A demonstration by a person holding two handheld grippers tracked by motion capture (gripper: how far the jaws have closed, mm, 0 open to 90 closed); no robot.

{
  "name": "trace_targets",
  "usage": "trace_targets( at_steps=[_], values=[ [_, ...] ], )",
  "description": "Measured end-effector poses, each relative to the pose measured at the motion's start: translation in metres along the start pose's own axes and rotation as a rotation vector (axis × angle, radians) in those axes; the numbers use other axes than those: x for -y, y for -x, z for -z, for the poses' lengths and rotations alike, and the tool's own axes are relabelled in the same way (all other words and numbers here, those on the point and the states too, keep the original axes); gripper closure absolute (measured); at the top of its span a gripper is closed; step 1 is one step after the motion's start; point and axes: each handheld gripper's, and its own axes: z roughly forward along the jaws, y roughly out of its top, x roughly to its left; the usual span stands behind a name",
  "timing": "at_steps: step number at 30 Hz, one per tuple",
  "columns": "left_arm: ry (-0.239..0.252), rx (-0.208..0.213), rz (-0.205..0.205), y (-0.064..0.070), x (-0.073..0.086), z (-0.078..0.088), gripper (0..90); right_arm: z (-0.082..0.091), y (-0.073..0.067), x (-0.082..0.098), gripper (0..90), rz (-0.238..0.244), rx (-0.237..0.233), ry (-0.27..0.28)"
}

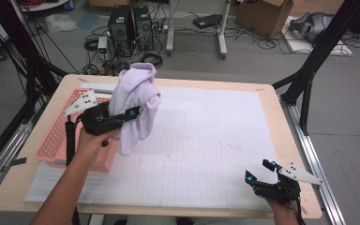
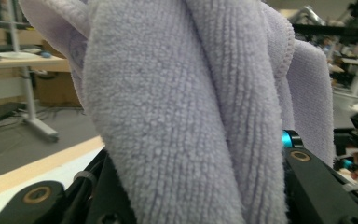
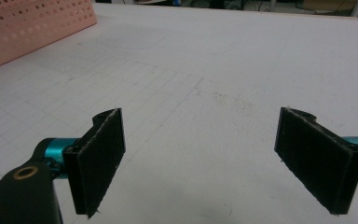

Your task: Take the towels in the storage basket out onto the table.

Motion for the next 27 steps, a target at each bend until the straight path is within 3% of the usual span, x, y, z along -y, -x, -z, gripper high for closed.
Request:
trace_targets(
  at_steps=[9,13,19,23,27],
  values=[
    [-0.044,0.068,-0.001,0.018,0.018,-0.035,61.2,0.001,0.001,0.000,14.8,0.000,-0.001,0.003],
    [-0.096,0.103,-0.015,0.030,0.032,-0.058,61.2,0.001,0.001,0.000,14.8,-0.008,0.000,0.002],
    [-0.138,0.120,-0.010,0.040,0.052,-0.082,60.9,0.002,0.001,0.000,14.8,-0.004,-0.001,-0.001],
    [-0.172,0.095,-0.005,0.043,0.062,-0.094,60.1,0.001,0.000,0.000,14.8,-0.004,-0.002,-0.001],
    [-0.251,0.018,-0.008,0.040,0.075,-0.114,60.0,0.001,0.001,0.000,14.8,-0.010,-0.003,-0.002]
  ],
)
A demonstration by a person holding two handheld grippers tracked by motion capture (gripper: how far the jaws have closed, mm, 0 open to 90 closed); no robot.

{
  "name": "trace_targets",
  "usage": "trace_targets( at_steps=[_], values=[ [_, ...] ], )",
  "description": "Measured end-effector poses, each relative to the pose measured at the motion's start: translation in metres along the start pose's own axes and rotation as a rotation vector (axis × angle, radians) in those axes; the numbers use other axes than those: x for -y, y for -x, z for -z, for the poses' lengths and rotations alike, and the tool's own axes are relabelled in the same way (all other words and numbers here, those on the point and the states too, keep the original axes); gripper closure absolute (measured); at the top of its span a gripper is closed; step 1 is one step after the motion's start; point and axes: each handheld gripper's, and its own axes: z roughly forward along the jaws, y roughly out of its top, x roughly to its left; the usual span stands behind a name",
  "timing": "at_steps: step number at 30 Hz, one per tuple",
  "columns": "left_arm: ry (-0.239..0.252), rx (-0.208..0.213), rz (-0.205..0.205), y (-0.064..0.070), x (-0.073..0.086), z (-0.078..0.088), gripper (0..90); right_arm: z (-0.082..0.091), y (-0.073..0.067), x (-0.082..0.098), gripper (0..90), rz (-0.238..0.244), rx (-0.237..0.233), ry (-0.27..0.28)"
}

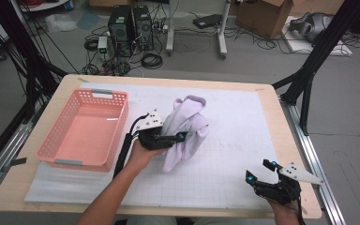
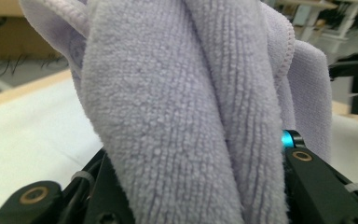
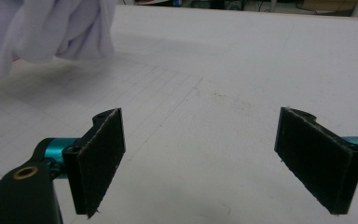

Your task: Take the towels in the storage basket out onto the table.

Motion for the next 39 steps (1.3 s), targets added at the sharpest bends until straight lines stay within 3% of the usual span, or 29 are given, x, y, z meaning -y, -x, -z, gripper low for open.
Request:
trace_targets(
  at_steps=[2,3,7,10,11,12,14,17,22,24,25,31,35,39],
  values=[
    [-0.011,-0.018,0.002,-0.001,0.002,-0.003,60.0,0.000,0.001,0.000,14.8,0.009,-0.001,0.000],
    [-0.037,-0.061,0.030,-0.006,0.007,-0.010,60.0,0.000,0.001,0.000,14.8,0.005,-0.001,-0.001],
    [-0.058,-0.120,0.087,-0.013,0.013,-0.016,55.8,-0.001,0.002,0.000,14.8,0.006,-0.004,-0.004],
    [-0.062,-0.136,0.120,-0.014,0.014,-0.018,39.4,-0.002,0.001,0.000,14.8,0.007,-0.007,-0.003],
    [-0.060,-0.144,0.130,-0.014,0.014,-0.017,39.4,-0.002,0.001,0.000,14.8,0.007,-0.007,-0.003],
    [-0.051,-0.148,0.140,-0.013,0.013,-0.016,28.5,-0.002,0.001,0.000,14.8,0.009,-0.009,-0.002],
    [-0.022,-0.131,0.150,-0.012,0.007,-0.007,27.1,-0.001,0.001,0.000,14.8,0.012,-0.008,-0.002],
    [-0.015,-0.139,0.127,-0.008,0.004,0.002,20.2,-0.001,0.001,0.000,14.8,0.007,-0.007,-0.003],
    [0.032,-0.130,0.105,-0.002,0.003,0.022,20.1,-0.002,0.001,-0.001,14.8,0.010,-0.008,-0.001],
    [0.052,-0.118,0.115,-0.001,0.006,0.030,20.1,-0.002,0.001,-0.001,14.8,0.009,-0.007,-0.002],
    [0.072,-0.123,0.099,0.002,0.011,0.040,20.2,-0.002,0.001,-0.001,14.8,0.008,-0.009,-0.003],
    [0.064,-0.136,0.071,0.006,0.021,0.055,20.3,-0.003,0.002,-0.002,14.8,0.006,-0.008,-0.002],
    [0.081,-0.146,0.089,0.005,0.030,0.066,20.2,-0.005,0.001,-0.002,14.8,0.006,-0.010,-0.004],
    [0.080,-0.163,0.074,0.008,0.033,0.073,20.5,-0.008,0.000,-0.003,14.8,0.003,-0.012,-0.008]
  ],
)
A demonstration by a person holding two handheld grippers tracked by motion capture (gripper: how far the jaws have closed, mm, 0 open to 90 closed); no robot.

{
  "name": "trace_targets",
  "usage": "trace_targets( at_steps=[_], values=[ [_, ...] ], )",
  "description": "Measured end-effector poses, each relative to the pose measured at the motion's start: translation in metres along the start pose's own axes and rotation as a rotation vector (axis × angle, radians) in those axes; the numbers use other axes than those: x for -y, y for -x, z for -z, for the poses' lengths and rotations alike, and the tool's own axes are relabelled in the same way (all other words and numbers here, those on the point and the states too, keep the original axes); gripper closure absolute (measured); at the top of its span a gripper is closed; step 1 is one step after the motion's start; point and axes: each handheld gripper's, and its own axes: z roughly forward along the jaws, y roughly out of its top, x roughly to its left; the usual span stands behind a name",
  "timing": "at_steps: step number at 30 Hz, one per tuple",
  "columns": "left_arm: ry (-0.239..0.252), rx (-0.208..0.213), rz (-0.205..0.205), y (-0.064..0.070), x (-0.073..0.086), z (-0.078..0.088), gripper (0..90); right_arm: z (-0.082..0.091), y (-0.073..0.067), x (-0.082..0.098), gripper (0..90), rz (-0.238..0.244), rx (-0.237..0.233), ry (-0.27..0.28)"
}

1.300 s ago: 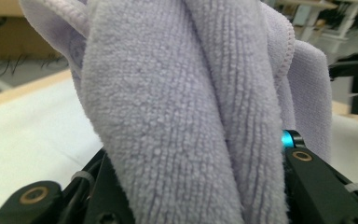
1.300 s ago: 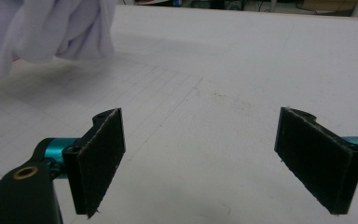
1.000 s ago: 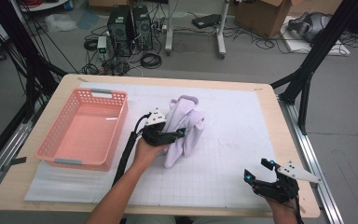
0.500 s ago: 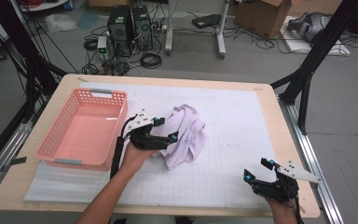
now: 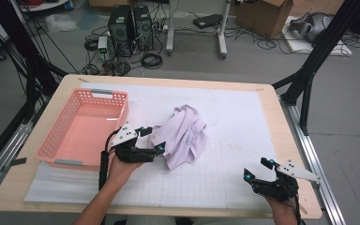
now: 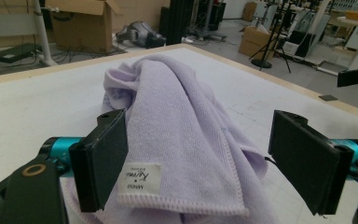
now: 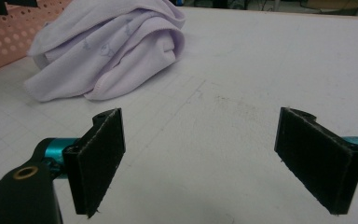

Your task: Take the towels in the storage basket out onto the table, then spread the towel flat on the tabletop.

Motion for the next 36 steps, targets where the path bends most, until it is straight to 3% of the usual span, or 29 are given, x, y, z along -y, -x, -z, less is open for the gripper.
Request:
trace_targets(
  at_steps=[8,9,25,36],
  values=[
    [-0.002,-0.018,-0.034,0.001,0.005,0.006,21.1,-0.006,-0.001,-0.002,14.8,0.007,-0.011,0.002],
    [0.003,-0.009,-0.016,0.000,0.005,0.006,21.1,-0.007,-0.001,-0.003,14.8,0.002,-0.010,0.002],
    [-0.010,0.001,-0.013,-0.001,0.007,0.005,22.4,-0.011,0.001,-0.003,14.8,0.004,-0.012,-0.005],
    [-0.048,0.027,-0.023,0.001,0.009,0.001,25.0,-0.013,-0.002,-0.002,14.9,0.016,-0.019,-0.015]
  ],
)
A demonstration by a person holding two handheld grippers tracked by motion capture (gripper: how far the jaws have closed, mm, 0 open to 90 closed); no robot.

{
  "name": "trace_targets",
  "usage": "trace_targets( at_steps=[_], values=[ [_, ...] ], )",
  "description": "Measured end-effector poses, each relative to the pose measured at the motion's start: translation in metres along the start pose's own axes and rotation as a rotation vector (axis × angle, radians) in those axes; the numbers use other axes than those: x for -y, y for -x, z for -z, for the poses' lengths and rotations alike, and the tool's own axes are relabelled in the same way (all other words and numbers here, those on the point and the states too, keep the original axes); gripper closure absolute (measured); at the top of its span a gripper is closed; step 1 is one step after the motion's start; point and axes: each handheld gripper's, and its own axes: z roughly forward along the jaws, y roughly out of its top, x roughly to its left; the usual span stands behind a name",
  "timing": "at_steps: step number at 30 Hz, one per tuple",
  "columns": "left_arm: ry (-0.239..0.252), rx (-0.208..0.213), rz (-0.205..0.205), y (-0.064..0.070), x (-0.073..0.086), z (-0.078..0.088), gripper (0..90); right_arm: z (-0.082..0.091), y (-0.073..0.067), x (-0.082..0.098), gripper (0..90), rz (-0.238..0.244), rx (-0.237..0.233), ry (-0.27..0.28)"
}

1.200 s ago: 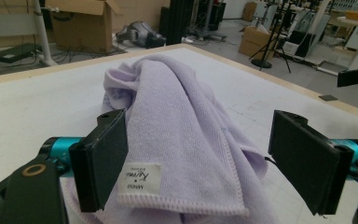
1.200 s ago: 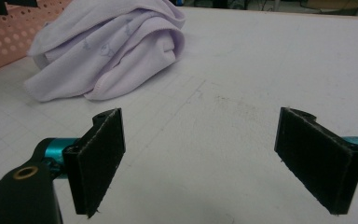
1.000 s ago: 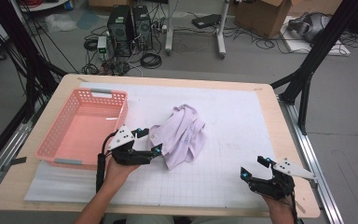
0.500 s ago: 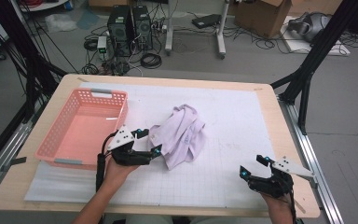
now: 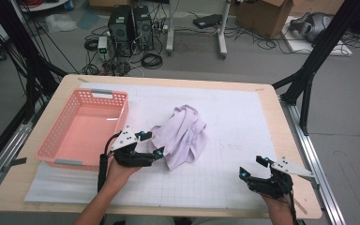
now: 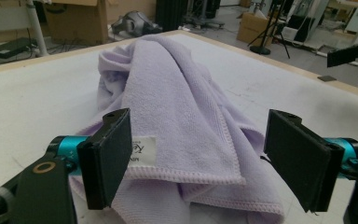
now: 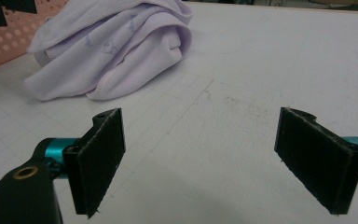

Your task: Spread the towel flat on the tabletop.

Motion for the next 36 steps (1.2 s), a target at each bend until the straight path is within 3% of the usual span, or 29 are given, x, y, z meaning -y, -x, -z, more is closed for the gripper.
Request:
trace_targets(
  at_steps=[5,7,10,13,17,19,21,22,24,27,33,36],
  values=[
    [-0.033,0.028,-0.025,0.004,-0.002,-0.004,35.6,-0.004,0.000,0.002,14.8,-0.007,-0.015,-0.041],
    [-0.059,0.023,-0.047,0.006,-0.001,-0.007,35.7,-0.006,-0.001,0.002,14.8,0.000,-0.013,-0.054],
    [-0.097,0.032,-0.046,0.007,0.000,-0.016,33.6,-0.010,-0.001,0.001,14.9,-0.001,-0.022,-0.074],
    [-0.157,0.005,-0.054,0.009,0.003,-0.028,32.3,-0.016,-0.005,0.001,15.0,0.023,-0.026,-0.123],
    [-0.189,-0.011,-0.064,0.013,0.006,-0.037,33.5,-0.029,-0.013,-0.002,15.0,0.030,-0.031,-0.144],
    [-0.201,-0.025,-0.085,0.015,0.006,-0.039,39.4,-0.034,-0.016,-0.003,15.0,0.034,-0.043,-0.156],
    [-0.219,-0.034,-0.117,0.014,0.007,-0.038,55.7,-0.041,-0.018,-0.005,15.0,0.043,-0.050,-0.166],
    [-0.221,-0.036,-0.129,0.014,0.007,-0.037,68.9,-0.044,-0.019,-0.007,15.1,0.047,-0.052,-0.166],
    [-0.201,-0.020,-0.113,0.012,0.007,-0.035,77.8,-0.052,-0.020,-0.010,21.4,0.042,-0.068,-0.169],
    [-0.165,-0.003,-0.104,0.010,0.006,-0.031,79.5,-0.065,-0.022,-0.016,36.0,0.057,-0.117,-0.164],
    [-0.103,0.014,-0.081,0.011,0.002,-0.027,80.2,-0.096,-0.034,-0.022,43.0,0.091,-0.144,-0.185],
    [-0.075,0.017,-0.063,0.010,-0.002,-0.023,80.2,-0.124,-0.047,-0.024,45.4,0.079,-0.168,-0.183]
  ],
)
